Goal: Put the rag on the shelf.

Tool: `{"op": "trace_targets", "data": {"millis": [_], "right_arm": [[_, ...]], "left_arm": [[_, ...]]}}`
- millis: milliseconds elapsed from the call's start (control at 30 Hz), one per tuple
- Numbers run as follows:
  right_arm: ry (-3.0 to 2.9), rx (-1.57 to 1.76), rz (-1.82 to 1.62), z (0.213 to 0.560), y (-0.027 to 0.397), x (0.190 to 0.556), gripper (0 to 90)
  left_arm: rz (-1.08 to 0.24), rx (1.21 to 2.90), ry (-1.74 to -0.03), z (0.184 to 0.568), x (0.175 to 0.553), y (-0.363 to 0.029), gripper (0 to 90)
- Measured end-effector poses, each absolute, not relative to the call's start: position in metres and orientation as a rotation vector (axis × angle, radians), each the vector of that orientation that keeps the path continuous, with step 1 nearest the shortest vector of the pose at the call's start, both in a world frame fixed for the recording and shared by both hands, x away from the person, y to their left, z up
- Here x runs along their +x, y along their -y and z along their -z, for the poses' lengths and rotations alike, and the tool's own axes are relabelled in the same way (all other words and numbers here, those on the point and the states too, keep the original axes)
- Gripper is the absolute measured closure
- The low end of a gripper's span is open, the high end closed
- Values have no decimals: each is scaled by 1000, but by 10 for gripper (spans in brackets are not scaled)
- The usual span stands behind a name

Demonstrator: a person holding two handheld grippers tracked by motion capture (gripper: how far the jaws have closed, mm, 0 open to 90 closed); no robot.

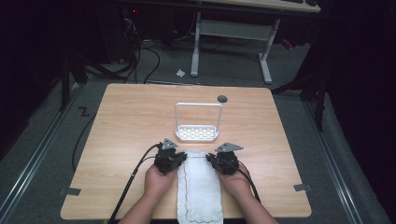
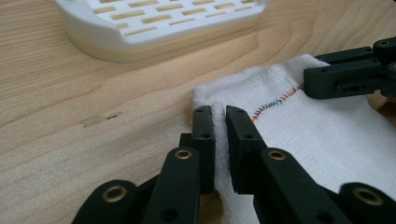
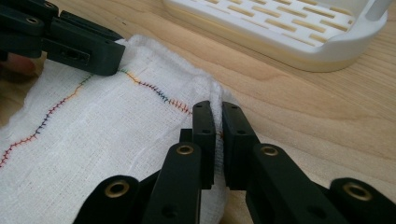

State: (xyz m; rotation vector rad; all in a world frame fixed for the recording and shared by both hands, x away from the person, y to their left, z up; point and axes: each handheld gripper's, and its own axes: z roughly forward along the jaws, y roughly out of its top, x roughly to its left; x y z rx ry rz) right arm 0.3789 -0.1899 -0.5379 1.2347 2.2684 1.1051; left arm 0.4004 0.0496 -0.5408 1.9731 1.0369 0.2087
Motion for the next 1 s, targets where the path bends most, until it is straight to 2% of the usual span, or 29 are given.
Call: {"op": "trace_targets", "data": {"millis": [267, 533, 1000], "right_arm": [[-2255, 1214, -1147, 533, 192, 377, 859], [-2234, 1170, -1197, 522, 193, 368, 859], [-2120, 1075, -1314, 486, 195, 356, 858]], "left_arm": [[-211, 1973, -1027, 541, 398, -51, 828], [-244, 1841, -998, 533, 380, -59, 832], [-339, 1738, -898, 484, 366, -61, 833]]}}
